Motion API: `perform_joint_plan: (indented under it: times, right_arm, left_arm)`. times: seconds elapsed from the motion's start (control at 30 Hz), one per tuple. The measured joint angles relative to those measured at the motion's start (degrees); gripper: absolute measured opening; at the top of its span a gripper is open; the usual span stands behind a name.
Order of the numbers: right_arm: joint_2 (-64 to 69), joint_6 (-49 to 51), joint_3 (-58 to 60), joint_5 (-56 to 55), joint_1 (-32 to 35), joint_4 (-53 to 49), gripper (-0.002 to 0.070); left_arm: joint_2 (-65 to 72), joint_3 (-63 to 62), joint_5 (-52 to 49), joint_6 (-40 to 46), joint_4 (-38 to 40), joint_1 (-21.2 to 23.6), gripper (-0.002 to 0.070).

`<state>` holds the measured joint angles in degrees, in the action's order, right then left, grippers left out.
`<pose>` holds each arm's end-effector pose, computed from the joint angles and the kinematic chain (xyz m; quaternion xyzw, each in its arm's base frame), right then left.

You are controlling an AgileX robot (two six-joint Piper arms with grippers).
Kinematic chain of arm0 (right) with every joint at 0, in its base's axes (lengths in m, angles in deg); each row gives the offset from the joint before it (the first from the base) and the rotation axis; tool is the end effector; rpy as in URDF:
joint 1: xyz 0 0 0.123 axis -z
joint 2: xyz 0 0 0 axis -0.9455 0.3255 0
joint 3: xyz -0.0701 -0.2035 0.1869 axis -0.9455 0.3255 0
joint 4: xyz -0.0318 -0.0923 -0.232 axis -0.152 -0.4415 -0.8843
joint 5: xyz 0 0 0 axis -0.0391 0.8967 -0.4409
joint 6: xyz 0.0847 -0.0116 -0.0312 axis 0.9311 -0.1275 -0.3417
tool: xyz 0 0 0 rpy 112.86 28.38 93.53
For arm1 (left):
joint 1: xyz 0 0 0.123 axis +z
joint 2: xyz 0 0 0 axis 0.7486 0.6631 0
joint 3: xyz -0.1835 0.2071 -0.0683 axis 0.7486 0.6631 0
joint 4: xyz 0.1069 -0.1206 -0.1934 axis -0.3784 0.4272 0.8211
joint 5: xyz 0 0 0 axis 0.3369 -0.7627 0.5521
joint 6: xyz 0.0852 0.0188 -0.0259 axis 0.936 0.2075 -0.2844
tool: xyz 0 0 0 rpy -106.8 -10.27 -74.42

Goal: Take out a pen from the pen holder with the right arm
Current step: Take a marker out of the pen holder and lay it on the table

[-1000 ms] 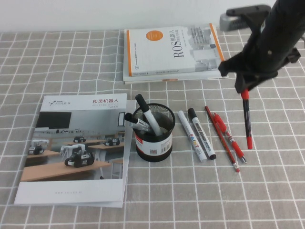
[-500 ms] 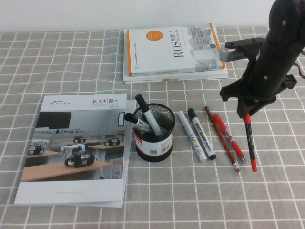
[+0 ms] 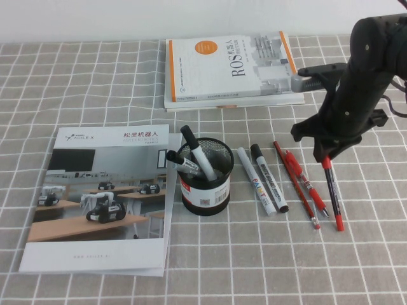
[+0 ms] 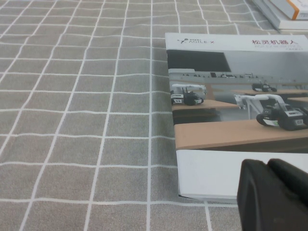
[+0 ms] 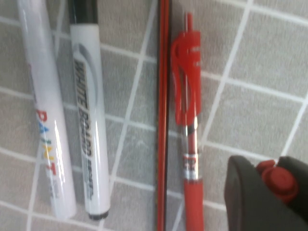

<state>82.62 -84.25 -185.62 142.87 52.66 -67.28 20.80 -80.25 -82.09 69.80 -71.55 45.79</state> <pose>0.3981 0.1375 0.2280 -0.1197 0.9887 0.0443 0.0781 0.0520 -0.0047 0.1701 0.0315 0.8070 -0.0199 0.5894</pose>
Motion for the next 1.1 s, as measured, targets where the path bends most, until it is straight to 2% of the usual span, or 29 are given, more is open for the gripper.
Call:
perform_joint_plan:
  times: [0.57, 0.67, 0.87, 1.1]
  right_arm:
    - [1.9, 0.0, 0.0, -2.0, 0.0, 1.0, 0.0069]
    - [1.9, 0.0, 0.0, -2.2, 0.0, 1.8, 0.0101]
    - [2.0, 0.0, 0.0, -2.6, 0.0, 2.2, 0.0230]
    - [2.0, 0.0, 0.0, -2.6, 0.0, 2.2, 0.0260]
  left_arm:
    - [0.0, 0.0, 0.0, 0.0, 0.0, 0.0, -0.0003]
    - [0.0, 0.0, 0.0, 0.0, 0.0, 0.0, -0.0003]
    - [0.0, 0.0, 0.0, 0.0, 0.0, 0.0, -0.0003]
    - [0.0, 0.0, 0.0, 0.0, 0.0, 0.0, -0.0003]
